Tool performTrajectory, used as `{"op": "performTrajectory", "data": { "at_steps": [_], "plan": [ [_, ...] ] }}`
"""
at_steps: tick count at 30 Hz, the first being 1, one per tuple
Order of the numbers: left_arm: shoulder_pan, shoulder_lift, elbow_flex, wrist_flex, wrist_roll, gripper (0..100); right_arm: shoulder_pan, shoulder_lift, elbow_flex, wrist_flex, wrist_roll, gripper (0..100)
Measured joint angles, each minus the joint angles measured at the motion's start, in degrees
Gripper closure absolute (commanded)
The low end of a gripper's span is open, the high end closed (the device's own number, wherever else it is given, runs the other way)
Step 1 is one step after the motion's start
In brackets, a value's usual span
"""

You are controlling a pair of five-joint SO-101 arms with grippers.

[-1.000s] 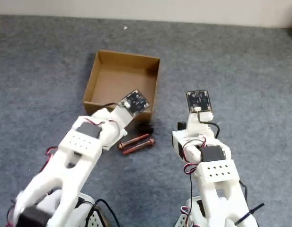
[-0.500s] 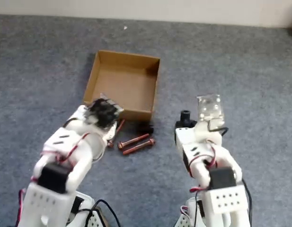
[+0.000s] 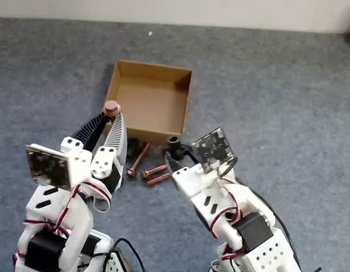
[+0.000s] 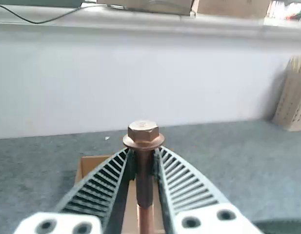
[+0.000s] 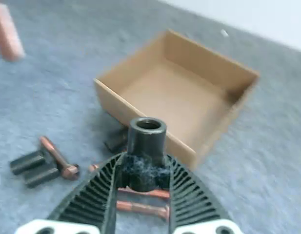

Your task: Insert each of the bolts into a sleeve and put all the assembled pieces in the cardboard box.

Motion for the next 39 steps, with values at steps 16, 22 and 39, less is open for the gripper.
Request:
{"op": "performTrajectory", "data": {
  "at_steps": [16,22,39],
  "plan": [
    [5.45,-0.70,0.97,-6.33,8.62,100,-2.46,0.00,9.93,-16.62,5.98,99.5],
    [8.88,-0.35,9.67,-15.21,8.70,100,-2.46,0.00,10.37,-17.41,6.33,99.5],
    [10.90,-0.35,16.26,-23.56,7.03,100,-4.48,0.00,10.37,-17.41,6.33,99.5]
  ]
}}
